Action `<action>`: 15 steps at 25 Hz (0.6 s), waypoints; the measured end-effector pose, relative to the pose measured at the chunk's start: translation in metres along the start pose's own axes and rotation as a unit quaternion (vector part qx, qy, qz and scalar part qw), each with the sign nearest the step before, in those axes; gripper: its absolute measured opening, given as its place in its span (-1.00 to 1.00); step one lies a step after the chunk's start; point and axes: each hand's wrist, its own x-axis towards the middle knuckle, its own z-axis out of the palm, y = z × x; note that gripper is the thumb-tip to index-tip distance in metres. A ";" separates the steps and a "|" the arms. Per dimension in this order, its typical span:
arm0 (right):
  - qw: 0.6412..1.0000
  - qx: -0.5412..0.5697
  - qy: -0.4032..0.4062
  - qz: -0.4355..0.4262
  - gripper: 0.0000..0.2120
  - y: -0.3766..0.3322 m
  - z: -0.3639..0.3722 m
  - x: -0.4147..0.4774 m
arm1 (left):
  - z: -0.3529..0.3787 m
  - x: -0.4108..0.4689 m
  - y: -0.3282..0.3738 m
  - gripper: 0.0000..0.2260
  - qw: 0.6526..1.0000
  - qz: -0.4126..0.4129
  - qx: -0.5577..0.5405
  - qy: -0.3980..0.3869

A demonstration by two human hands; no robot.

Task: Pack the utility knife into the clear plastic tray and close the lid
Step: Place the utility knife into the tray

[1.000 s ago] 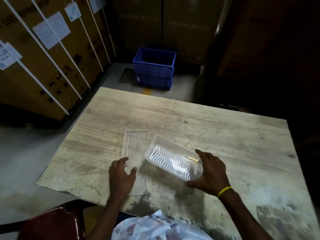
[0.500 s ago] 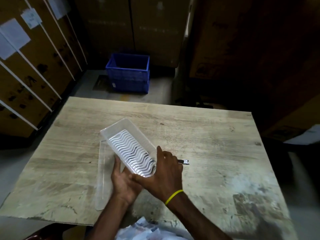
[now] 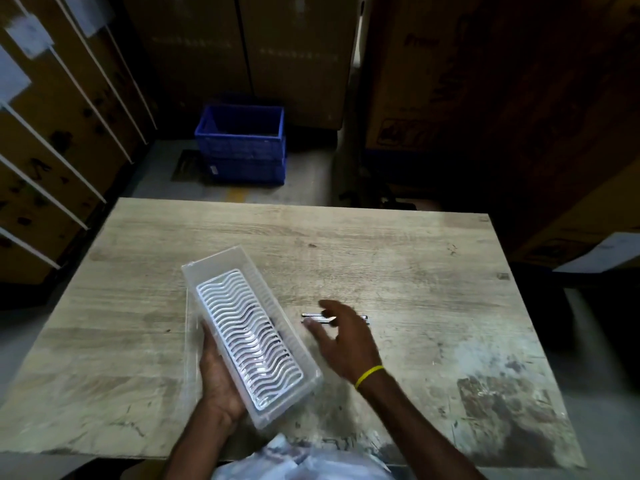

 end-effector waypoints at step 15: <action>0.980 -0.198 0.021 0.024 -0.85 0.104 0.012 0.051 | -0.003 -0.013 0.004 -0.39 0.998 0.053 0.002 0.016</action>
